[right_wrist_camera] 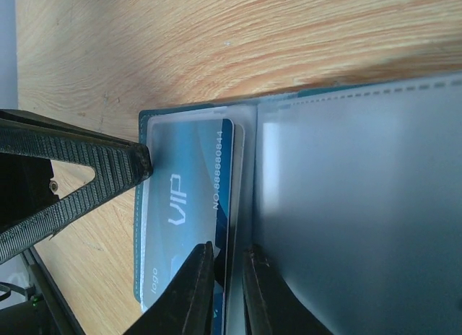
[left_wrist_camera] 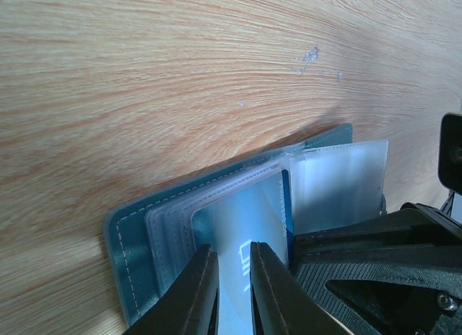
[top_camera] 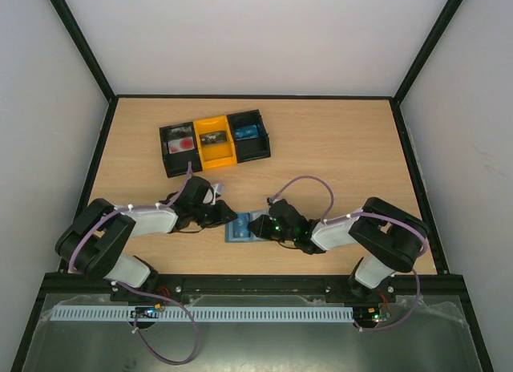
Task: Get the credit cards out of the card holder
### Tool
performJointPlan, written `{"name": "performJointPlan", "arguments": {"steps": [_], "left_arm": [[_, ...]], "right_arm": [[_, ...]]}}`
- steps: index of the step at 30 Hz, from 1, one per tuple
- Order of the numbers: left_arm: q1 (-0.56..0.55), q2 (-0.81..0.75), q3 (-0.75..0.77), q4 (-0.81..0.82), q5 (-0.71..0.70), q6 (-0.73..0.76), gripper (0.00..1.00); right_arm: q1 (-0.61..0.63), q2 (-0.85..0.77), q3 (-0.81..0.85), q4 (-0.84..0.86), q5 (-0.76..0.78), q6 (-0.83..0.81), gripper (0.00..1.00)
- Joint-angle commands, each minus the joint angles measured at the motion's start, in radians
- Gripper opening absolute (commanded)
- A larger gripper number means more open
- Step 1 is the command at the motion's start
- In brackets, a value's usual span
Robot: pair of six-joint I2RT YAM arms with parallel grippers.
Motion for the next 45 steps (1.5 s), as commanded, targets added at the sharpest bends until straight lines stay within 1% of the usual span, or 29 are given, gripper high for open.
{"name": "performJointPlan", "arguments": {"steps": [1, 5, 10, 11, 13, 16, 18, 21, 23, 27, 33, 38, 45], "left_arm": [[-0.006, 0.028, -0.033, -0.02, -0.009, 0.0, 0.15], [-0.006, 0.026, -0.033, -0.013, -0.003, -0.008, 0.15], [-0.006, -0.013, -0.017, -0.038, 0.007, -0.013, 0.17], [-0.006, -0.027, -0.01, -0.05, 0.007, -0.011, 0.18], [-0.006, -0.052, 0.001, -0.075, 0.006, -0.01, 0.21], [-0.006, -0.096, 0.014, -0.108, -0.001, -0.01, 0.3], [-0.006, -0.123, 0.016, -0.123, -0.003, -0.01, 0.33], [-0.006, -0.131, 0.018, -0.147, 0.0, 0.001, 0.34], [-0.005, -0.128, 0.016, -0.154, 0.001, 0.007, 0.33], [-0.006, -0.115, -0.004, -0.129, 0.01, 0.0, 0.25], [-0.006, -0.087, -0.046, -0.09, 0.004, -0.002, 0.18], [-0.007, -0.057, -0.058, -0.051, 0.007, -0.006, 0.09], [-0.011, -0.038, -0.088, -0.014, 0.009, -0.017, 0.06]], "right_arm": [[-0.002, 0.021, 0.0, 0.046, -0.011, 0.022, 0.13], [-0.003, 0.027, 0.001, 0.052, -0.016, 0.023, 0.12], [-0.004, 0.023, -0.011, 0.059, -0.007, 0.025, 0.02], [-0.005, 0.021, -0.014, 0.062, -0.007, 0.027, 0.02], [-0.004, 0.017, -0.02, 0.07, -0.007, 0.031, 0.02], [-0.006, 0.01, -0.031, 0.076, -0.005, 0.036, 0.02], [-0.005, 0.007, -0.034, 0.077, -0.004, 0.039, 0.02], [-0.005, 0.005, -0.037, 0.08, -0.007, 0.043, 0.02], [-0.005, 0.002, -0.037, 0.076, -0.007, 0.045, 0.02], [-0.005, -0.008, -0.029, 0.062, 0.002, 0.043, 0.07], [-0.005, -0.023, -0.01, 0.041, 0.007, 0.045, 0.15], [-0.006, -0.02, 0.005, 0.02, 0.031, 0.038, 0.15], [-0.005, 0.016, -0.004, 0.048, 0.032, 0.048, 0.15]]}}
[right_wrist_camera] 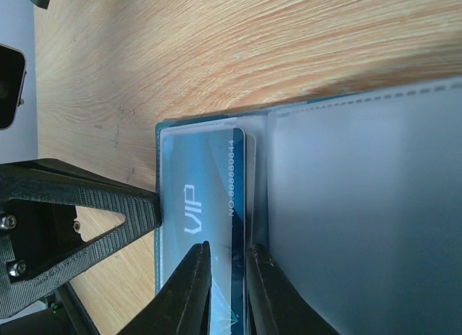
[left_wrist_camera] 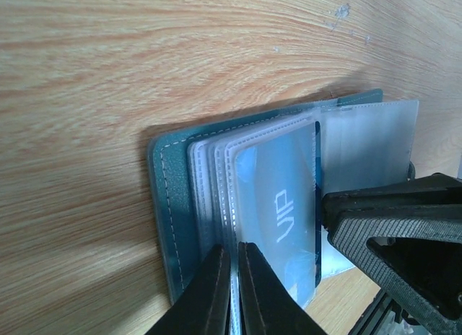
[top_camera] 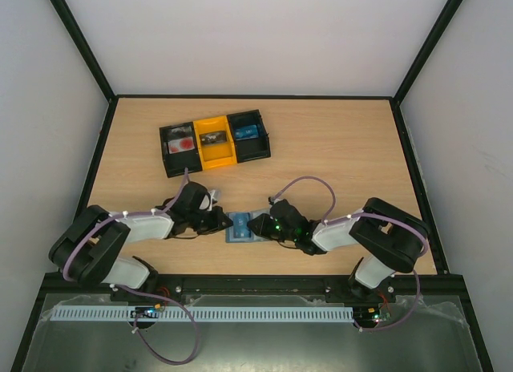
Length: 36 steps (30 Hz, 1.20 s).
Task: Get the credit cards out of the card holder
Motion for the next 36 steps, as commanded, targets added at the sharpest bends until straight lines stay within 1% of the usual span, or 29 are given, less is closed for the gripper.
{"name": "performJointPlan", "arguments": {"steps": [1, 7, 20, 24, 31, 33, 36], "left_arm": [[-0.009, 0.025, -0.027, 0.019, 0.001, -0.005, 0.06], [-0.012, 0.035, -0.033, 0.027, -0.022, -0.001, 0.03], [-0.036, 0.041, -0.041, 0.026, -0.065, 0.002, 0.03], [-0.042, 0.046, -0.04, 0.028, -0.07, -0.003, 0.03], [-0.052, 0.049, -0.044, 0.033, -0.07, -0.014, 0.03], [-0.053, 0.054, -0.042, 0.029, -0.068, -0.016, 0.03], [-0.053, 0.047, -0.038, 0.019, -0.078, -0.019, 0.06]], "right_arm": [[-0.004, 0.025, 0.008, 0.012, 0.015, 0.003, 0.15], [-0.005, 0.015, -0.003, 0.035, 0.014, 0.005, 0.17], [-0.004, 0.059, -0.01, 0.074, -0.013, 0.023, 0.17], [-0.005, 0.062, -0.011, 0.093, -0.019, 0.017, 0.13], [-0.008, 0.061, -0.041, 0.183, -0.042, 0.029, 0.03], [-0.008, 0.058, -0.042, 0.172, -0.034, 0.023, 0.02], [-0.01, 0.052, -0.047, 0.151, -0.025, 0.013, 0.02]]}}
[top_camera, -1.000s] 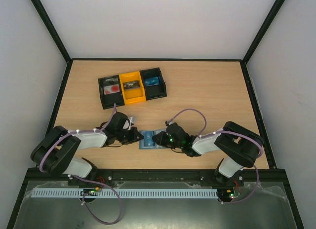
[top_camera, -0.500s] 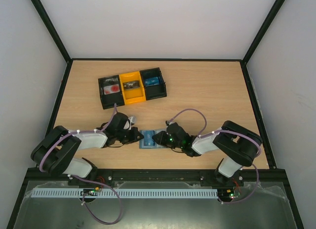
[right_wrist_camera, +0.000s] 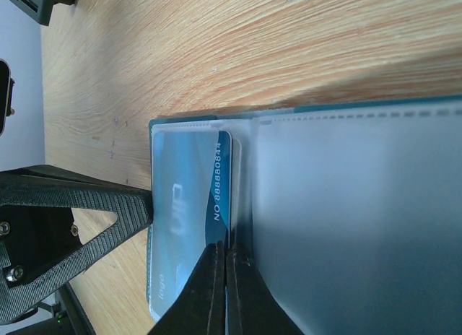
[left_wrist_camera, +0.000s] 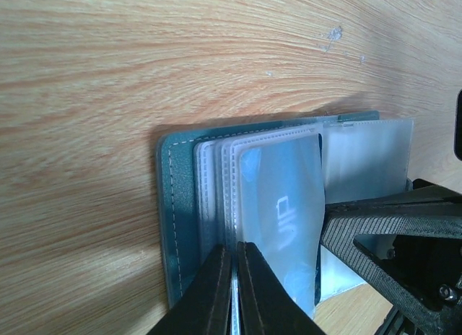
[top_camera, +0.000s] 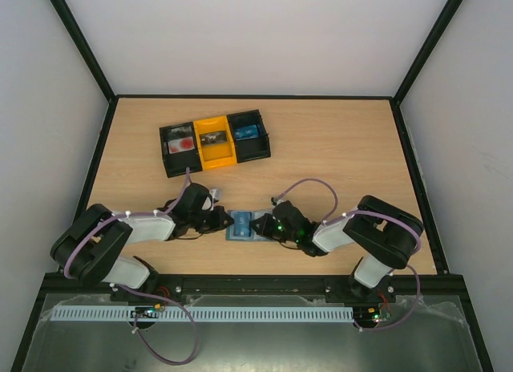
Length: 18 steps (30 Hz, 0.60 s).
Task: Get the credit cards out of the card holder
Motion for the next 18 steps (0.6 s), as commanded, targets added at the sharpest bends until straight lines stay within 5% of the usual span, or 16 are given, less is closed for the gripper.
{"name": "performJointPlan", "arguments": {"steps": [1, 18], "left_arm": [[-0.021, 0.028, -0.016, -0.072, -0.019, -0.002, 0.06], [-0.021, 0.02, 0.013, -0.142, -0.068, 0.02, 0.07]], "right_arm": [[0.003, 0.004, -0.017, 0.046, -0.018, -0.01, 0.02], [0.0, -0.054, -0.07, 0.032, 0.004, -0.009, 0.02]]}}
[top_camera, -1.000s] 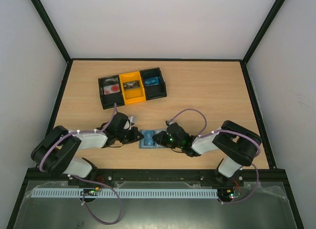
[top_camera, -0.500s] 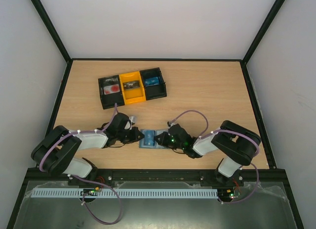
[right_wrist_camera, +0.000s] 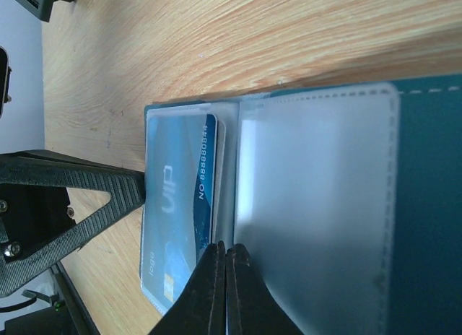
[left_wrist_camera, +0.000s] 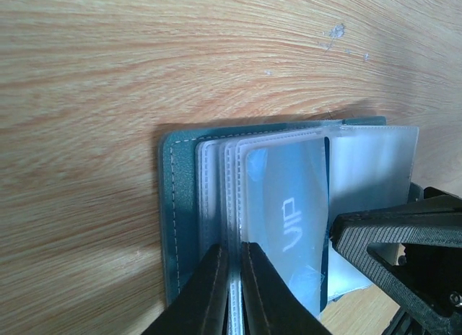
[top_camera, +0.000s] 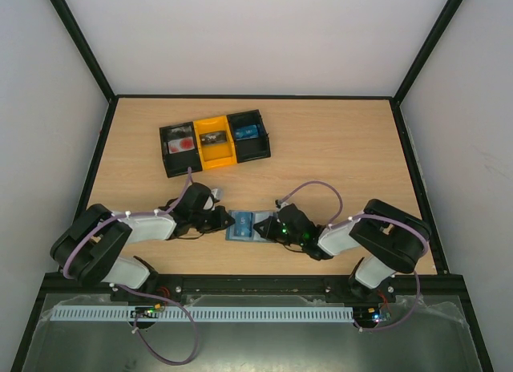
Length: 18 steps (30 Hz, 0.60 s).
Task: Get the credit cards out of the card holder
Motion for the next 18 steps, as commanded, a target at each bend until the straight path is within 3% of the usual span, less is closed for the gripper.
{"name": "performJointPlan", "arguments": {"steps": [1, 6, 18], "left_arm": [[-0.007, 0.02, -0.008, -0.105, -0.037, 0.016, 0.06], [-0.006, 0.016, -0.018, -0.1, -0.043, 0.01, 0.03], [-0.013, 0.032, -0.05, -0.047, -0.009, -0.013, 0.03]], "right_arm": [[0.0, 0.01, -0.009, 0.039, -0.02, 0.004, 0.03], [0.001, 0.049, 0.005, 0.1, -0.049, 0.037, 0.14], [-0.001, 0.105, 0.025, 0.127, -0.062, 0.05, 0.13]]}}
